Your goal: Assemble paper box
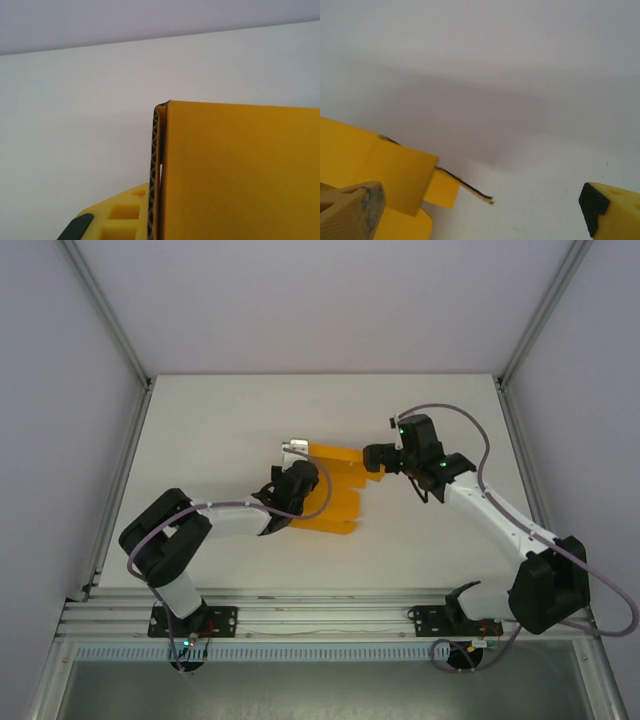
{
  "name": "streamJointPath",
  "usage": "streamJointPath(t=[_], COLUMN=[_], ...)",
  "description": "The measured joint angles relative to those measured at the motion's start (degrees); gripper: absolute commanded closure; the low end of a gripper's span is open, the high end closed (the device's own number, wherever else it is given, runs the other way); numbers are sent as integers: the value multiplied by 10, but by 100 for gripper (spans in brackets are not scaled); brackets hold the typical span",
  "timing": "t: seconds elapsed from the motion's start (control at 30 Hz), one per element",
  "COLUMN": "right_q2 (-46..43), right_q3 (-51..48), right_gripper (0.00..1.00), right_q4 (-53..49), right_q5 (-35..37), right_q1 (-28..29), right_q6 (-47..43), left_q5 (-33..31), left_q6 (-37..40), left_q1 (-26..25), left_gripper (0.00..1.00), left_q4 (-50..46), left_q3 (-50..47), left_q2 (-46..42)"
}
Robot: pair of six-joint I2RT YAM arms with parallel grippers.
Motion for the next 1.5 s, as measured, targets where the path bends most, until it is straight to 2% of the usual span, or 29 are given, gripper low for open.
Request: streamJointPath(t=[0.23,0.43,0.5,0.67,0.77,0.9,0.97,1.07,1.23,1.4,1.5], right_q2=[65,96,95,62,-2,-98,-132,-141,-73,-5,6], right_q3=[0,-4,-5,-10,-20,-46,-67,-85,-69,-35,-35], right_gripper=[0,0,0,0,4,7,11,30,32,43,63], right_q4=[32,116,133,126,103,80,76,70,58,68,90], right_q5=[-34,-143,-157,-127,-101,-107,-120,-142,-150,-153,-155], right_q1=[-2,-3,-3,0,0,0,0,0,3,4,9], right_q6=[-1,0,-1,-18,-81,-236,-315,-406,-498,-538,-549], left_q5=[2,4,4,4,18,46,56,72,108,126,128], left_q6=[1,0,0,-1,-13,-33,-50,-74,-100,-119,-127], left_q1=[4,8,9,7,9,15,16,17,17,17,20], left_gripper=[100,100,100,100,100,100,100,100,100,100,100], left_q4=[-12,-17,-16,-18,-42,-94,-141,-200,-261,-296,-322], left_q3=[-15,-21,-21,-19,-2,33,58,88,96,96,103], left_q2=[-18,-19,-19,-19,-19,-19,-19,-19,-30,-46,-46])
